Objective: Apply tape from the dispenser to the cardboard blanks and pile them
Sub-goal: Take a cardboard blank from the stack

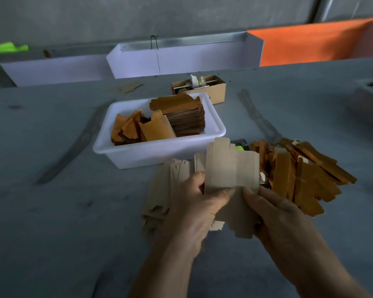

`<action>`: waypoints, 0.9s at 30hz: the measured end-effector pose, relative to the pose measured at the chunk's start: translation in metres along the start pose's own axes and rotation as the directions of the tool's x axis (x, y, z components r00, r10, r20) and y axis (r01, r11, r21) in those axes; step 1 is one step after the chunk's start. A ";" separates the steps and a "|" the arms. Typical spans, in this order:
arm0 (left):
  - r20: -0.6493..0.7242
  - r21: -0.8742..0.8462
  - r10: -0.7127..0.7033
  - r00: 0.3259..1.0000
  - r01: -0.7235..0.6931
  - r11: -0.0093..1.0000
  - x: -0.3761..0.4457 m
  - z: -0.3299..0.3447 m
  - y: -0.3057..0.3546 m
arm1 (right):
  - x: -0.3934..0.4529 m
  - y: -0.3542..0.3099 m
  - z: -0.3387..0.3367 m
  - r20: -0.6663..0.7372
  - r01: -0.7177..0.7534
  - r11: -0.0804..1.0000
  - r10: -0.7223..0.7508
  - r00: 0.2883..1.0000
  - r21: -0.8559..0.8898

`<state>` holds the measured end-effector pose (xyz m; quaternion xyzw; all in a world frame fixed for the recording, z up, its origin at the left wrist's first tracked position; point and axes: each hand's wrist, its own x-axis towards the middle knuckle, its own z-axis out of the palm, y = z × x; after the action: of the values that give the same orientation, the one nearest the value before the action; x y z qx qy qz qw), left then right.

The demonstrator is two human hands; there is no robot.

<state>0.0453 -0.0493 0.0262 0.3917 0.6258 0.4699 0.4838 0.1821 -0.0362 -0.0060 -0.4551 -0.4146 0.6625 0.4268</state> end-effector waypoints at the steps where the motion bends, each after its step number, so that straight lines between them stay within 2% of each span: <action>1: -0.007 0.014 -0.002 1.000 0.002 1.000 0.001 0.001 -0.002 | 0.000 0.000 -0.001 -0.021 -0.017 1.000 0.016 1.000 -0.007; 3: -0.030 0.037 0.000 1.000 0.001 0.999 0.001 0.002 -0.007 | 0.000 -0.001 -0.001 -0.029 -0.026 0.998 0.025 0.999 -0.054; 5: -0.068 0.059 0.012 0.998 -0.008 0.998 0.001 0.005 -0.011 | -0.003 -0.002 0.001 -0.039 0.043 0.978 -0.052 0.998 -0.204; 8: -0.084 0.080 0.040 0.996 -0.034 0.996 0.002 0.007 -0.014 | -0.006 -0.002 0.001 -0.102 0.197 0.837 -0.286 0.953 -0.510; 11: -0.055 0.101 0.088 0.995 -0.082 0.991 0.002 0.007 -0.016 | -0.011 -0.005 0.007 -0.092 0.296 0.677 -0.474 0.876 -0.674; 13: -0.037 0.100 0.110 0.993 -0.106 0.989 0.003 0.008 -0.018 | -0.014 -0.004 0.011 -0.052 0.361 0.630 -0.539 0.841 -0.687; 17: 0.010 0.087 0.108 0.994 -0.108 0.990 -0.003 0.010 -0.017 | -0.016 -0.002 0.017 -0.044 0.380 0.772 -0.465 0.884 -0.509; 20: 0.124 0.080 0.085 0.989 -0.096 0.992 -0.004 0.003 -0.013 | -0.014 -0.003 0.015 -0.035 0.373 0.783 -0.448 0.893 -0.497; 22: 0.211 0.107 0.118 0.970 -0.143 0.984 -0.005 -0.001 -0.011 | -0.012 -0.004 0.012 -0.037 0.358 0.781 -0.436 0.899 -0.512; 25: 0.174 0.183 0.191 0.966 -0.222 0.958 -0.005 -0.001 -0.011 | -0.010 -0.004 0.010 -0.035 0.311 0.787 -0.388 0.921 -0.533; 27: 0.153 0.207 0.178 0.972 -0.207 0.956 -0.005 -0.001 -0.013 | -0.009 -0.003 0.010 -0.080 0.281 0.799 -0.377 0.923 -0.531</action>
<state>0.0453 -0.0576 0.0151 0.5328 0.5997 0.4151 0.4292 0.1755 -0.0459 0.0010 -0.5305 -0.6072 0.4000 0.4358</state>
